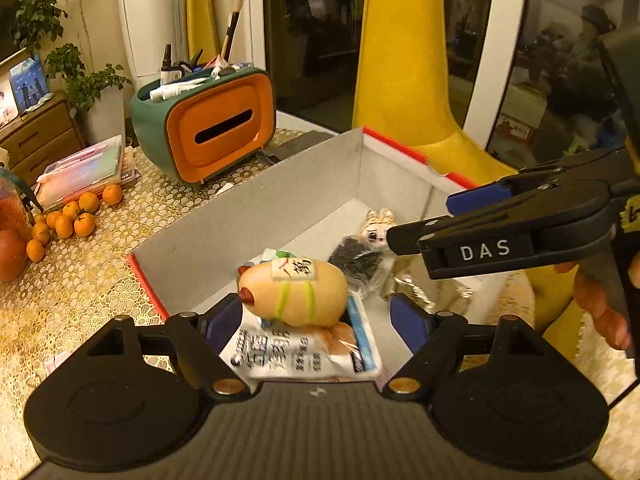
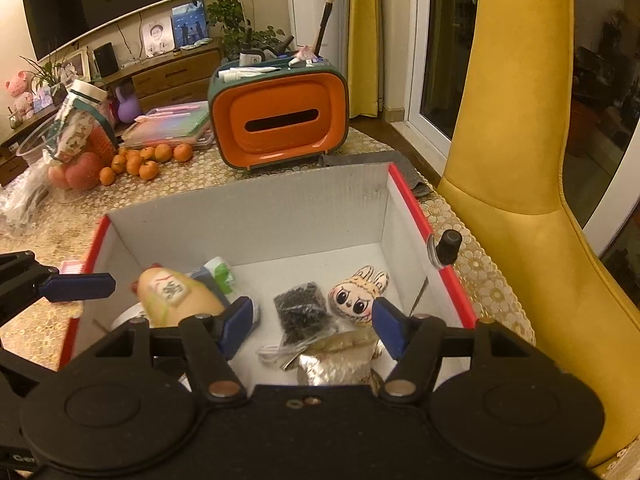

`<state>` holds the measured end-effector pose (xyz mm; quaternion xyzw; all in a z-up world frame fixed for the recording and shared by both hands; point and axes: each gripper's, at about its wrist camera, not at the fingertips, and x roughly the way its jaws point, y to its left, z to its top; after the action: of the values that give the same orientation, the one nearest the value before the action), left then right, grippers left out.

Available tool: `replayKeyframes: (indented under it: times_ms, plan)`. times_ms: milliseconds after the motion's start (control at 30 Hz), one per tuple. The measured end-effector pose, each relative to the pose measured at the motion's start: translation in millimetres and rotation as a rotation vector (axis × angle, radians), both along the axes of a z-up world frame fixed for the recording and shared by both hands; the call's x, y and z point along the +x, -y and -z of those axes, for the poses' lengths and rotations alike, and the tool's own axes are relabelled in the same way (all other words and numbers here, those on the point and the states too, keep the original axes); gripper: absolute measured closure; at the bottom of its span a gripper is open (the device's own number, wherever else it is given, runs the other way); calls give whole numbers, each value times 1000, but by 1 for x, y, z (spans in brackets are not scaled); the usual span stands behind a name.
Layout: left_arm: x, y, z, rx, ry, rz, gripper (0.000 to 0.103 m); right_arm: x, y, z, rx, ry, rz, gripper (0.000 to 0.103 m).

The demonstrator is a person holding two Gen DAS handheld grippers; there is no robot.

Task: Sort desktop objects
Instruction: 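Withdraw both tools from the box back over the table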

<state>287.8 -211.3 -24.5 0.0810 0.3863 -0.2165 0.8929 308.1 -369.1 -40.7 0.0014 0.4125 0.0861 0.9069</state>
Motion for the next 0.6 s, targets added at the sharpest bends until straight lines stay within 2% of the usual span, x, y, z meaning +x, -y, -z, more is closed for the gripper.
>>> replayKeyframes:
  times_ms: [133,200,433,600]
  plan:
    - [-21,-10,-14,-30,23,-6,22,-18,-5,-10,12,22,-21,37]
    - [-32,-17,-21,-51,36,-13,22,-28,-9,-16,17,35,-28,32]
    - [-73,-47,-38,-83,76,-60,22,-62,-28,-30,36,77,-63,26]
    - [-101,-81,-40,-113,57,-124,22,-86,-46,-35,62,97,-76,23]
